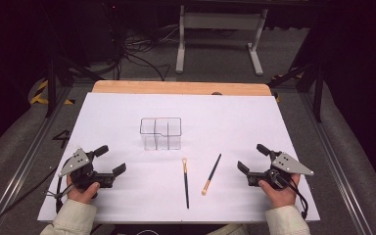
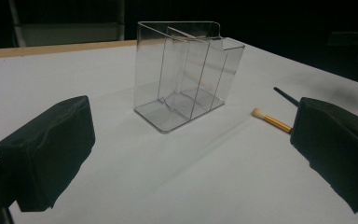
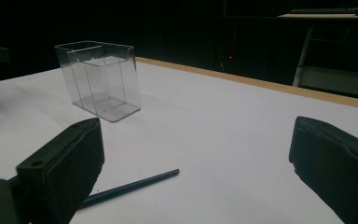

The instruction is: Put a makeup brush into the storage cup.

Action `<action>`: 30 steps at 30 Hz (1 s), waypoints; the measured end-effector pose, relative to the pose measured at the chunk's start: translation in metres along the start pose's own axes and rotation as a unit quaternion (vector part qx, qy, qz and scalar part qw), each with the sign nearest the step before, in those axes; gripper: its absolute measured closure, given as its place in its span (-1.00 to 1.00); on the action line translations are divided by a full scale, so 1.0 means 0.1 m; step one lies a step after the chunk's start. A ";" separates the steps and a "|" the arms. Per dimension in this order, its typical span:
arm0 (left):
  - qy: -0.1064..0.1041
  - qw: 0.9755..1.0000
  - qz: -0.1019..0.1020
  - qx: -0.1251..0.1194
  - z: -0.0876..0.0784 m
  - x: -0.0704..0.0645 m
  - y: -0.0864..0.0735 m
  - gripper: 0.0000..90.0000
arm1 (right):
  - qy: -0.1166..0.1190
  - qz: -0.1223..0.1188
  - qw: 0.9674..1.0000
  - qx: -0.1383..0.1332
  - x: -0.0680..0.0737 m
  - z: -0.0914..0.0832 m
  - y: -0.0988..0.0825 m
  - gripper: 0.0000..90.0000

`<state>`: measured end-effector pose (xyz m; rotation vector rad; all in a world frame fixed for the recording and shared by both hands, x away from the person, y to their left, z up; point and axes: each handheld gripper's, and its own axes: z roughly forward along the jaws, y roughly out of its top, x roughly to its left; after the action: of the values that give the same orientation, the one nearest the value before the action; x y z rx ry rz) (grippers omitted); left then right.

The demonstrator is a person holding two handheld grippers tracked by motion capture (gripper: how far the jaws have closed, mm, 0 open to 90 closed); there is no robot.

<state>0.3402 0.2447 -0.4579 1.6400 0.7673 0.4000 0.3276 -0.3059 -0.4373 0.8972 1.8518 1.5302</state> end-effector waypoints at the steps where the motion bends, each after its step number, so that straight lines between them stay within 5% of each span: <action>1: -0.002 1.000 0.005 0.001 0.01 -0.01 0.00 -0.99 | 0.000 -0.001 1.000 -0.001 0.00 0.00 0.01 -0.92; 30: -0.003 1.000 0.012 0.008 0.02 -0.03 0.02 -0.98 | -0.002 -0.003 1.000 0.011 0.12 0.10 0.18 -0.89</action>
<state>0.3400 0.2407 -0.4561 1.6650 0.7494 0.4065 0.3308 -0.2885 -0.4214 0.9047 1.8699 1.5056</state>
